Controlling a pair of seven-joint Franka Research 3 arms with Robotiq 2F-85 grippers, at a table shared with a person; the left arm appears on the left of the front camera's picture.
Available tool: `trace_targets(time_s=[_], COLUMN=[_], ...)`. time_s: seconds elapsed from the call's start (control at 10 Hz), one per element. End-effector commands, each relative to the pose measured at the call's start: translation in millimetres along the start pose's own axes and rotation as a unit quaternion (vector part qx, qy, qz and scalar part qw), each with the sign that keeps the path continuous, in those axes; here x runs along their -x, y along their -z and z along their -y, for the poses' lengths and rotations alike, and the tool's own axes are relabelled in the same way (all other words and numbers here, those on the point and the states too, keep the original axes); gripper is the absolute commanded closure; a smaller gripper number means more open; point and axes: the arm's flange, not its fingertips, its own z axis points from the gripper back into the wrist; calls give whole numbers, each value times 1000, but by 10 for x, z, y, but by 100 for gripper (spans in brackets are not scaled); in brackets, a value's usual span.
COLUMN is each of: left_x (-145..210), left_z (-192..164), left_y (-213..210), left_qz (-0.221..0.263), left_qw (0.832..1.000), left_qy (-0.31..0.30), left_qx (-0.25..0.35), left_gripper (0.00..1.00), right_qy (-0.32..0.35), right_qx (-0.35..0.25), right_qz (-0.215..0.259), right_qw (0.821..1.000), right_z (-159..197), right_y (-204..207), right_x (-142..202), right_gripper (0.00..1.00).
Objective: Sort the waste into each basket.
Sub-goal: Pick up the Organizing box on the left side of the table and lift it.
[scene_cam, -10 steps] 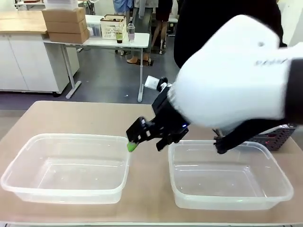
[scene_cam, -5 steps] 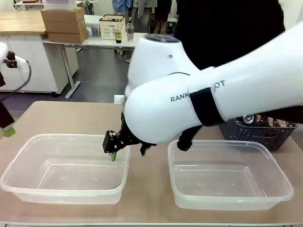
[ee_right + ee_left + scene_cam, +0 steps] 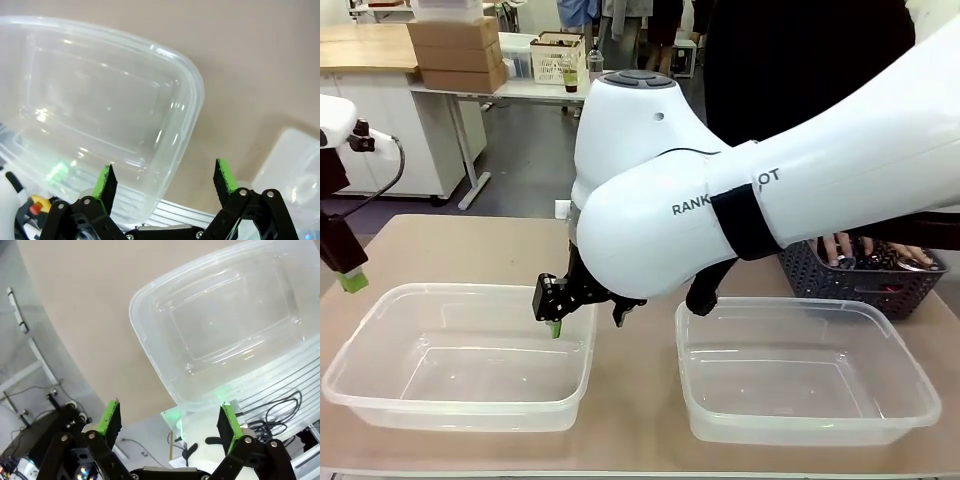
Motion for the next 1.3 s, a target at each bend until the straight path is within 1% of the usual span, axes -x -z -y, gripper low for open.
trace_targets(time_s=[0.0,0.1,0.2,0.3,0.4,0.7,0.8,0.9,1.0,1.1,1.2], left_x=[-25,-27,-29,-22,30,241,297,351,394,431,463], left_z=[-22,-200,-278,-291,-241,-48,-16,4,24,42,70], left_y=[45,528,960,1239,1470,1904,2021,2095,2107,2099,2087], left_qz=[-6,-32,-48,-41,-44,-58,-56,-52,-44,-44,-34], left_qw=[1000,997,995,994,993,992,992,992,992,993,994], left_qy=[-2,-19,-43,-53,-62,-74,-80,-81,-82,-82,-73], left_qx=[3,73,81,91,87,90,83,85,87,78,77], left_gripper=[0,0,0,0,0,0,0,0,0,0,0], right_qy=[-4,-4,-4,-4,-4,-4,0,-3,-1,19,48], right_qx=[-12,-12,-12,-12,-12,-12,0,15,20,26,27], right_qz=[2,2,2,2,2,2,1,-27,-34,-38,-44], right_qw=[1000,1000,1000,1000,1000,1000,1000,1000,999,999,998], right_z=[65,65,65,65,65,65,10,-48,-122,-157,-144], right_y=[-20,-20,-20,-20,-20,-20,-5,123,219,283,333], right_x=[47,47,47,47,47,47,2,-40,-77,-117,-156], right_gripper=[0,0,0,0,0,0,0,0,0,0,0])
